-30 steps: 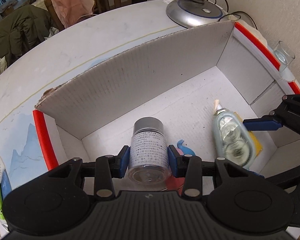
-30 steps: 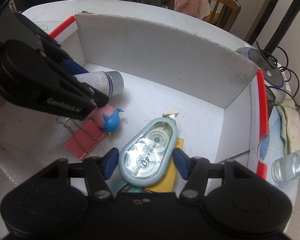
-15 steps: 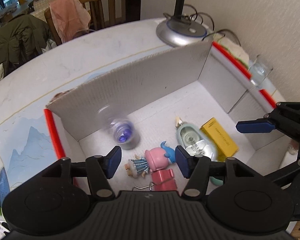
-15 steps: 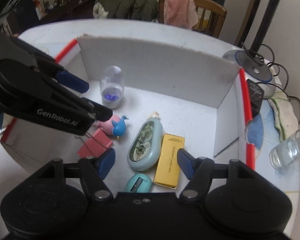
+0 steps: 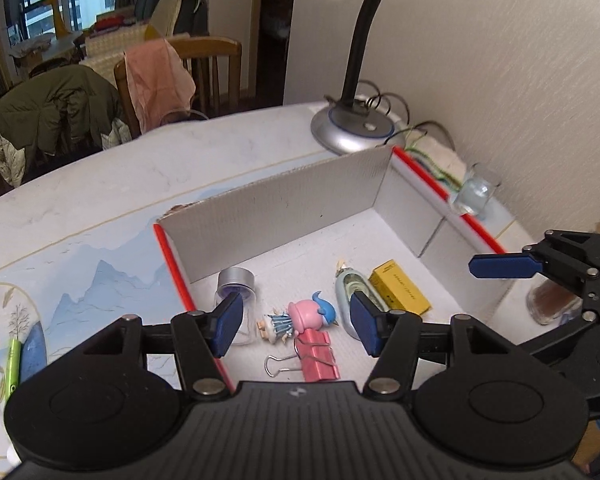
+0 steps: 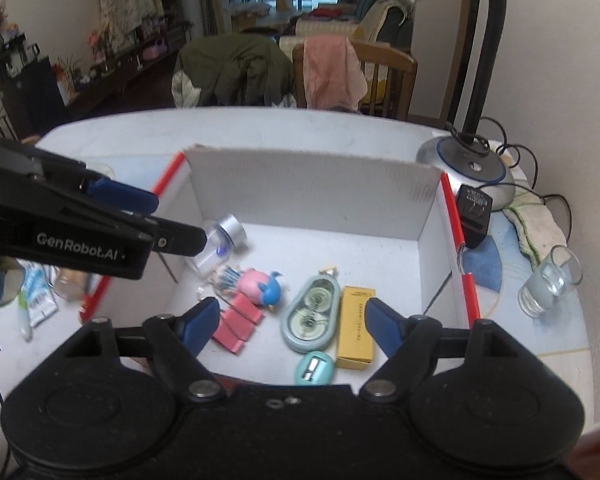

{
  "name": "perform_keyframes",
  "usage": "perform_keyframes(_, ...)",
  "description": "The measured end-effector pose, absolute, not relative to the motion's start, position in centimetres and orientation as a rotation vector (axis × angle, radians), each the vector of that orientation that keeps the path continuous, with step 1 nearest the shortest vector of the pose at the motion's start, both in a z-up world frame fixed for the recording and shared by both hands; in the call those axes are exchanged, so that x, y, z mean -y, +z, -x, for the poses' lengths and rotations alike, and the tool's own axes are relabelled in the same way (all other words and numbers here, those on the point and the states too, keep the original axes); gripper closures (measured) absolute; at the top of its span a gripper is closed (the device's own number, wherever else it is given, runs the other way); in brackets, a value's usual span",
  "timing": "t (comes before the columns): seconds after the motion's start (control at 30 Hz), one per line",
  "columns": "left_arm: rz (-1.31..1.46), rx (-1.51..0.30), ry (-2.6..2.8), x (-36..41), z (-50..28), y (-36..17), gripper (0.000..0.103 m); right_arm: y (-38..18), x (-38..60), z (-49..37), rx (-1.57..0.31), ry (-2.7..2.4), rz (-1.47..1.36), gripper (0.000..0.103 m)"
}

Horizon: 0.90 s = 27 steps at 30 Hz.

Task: Organize rigid objects
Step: 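Open both grippers to drop the bottle and tape in the box, then move both tools back over the remaining items on the placemat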

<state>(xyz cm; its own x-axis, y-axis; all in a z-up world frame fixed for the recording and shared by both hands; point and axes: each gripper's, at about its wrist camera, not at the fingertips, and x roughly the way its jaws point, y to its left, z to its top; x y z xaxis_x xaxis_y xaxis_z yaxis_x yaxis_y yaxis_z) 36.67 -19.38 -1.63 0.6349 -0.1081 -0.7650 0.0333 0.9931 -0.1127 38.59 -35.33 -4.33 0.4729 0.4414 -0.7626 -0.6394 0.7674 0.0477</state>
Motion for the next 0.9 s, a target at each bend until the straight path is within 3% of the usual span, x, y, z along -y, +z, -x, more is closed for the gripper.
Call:
perform_keyframes(0.3,0.108,-0.805,-0.067,16.8,-31.0,0.6,0.045,-2.0,34.0,-34.5,-0.781,0.664,0.213,0.015)
perform_keyframes(0.4,0.114,-0.791,-0.056,15.7,-29.1,1.0,0.035,-1.3,33.4,-33.0,-0.763,0.661,0.194,0.015)
perform_keyframes(0.57,0.121,-0.767,-0.038,13.8,-26.3,1.3,0.035,-0.5,32.2,-30.6,-0.736,0.669,0.162,0.013)
perform_keyframes(0.7,0.125,-0.757,-0.023,12.4,-24.2,1.4,0.027,-0.2,30.9,-28.7,-0.726,0.673,0.144,0.013)
perform_keyframes(0.9,0.132,-0.745,-0.012,10.1,-21.2,1.1,0.024,-0.1,29.0,-26.3,-0.726,0.678,0.121,0.013)
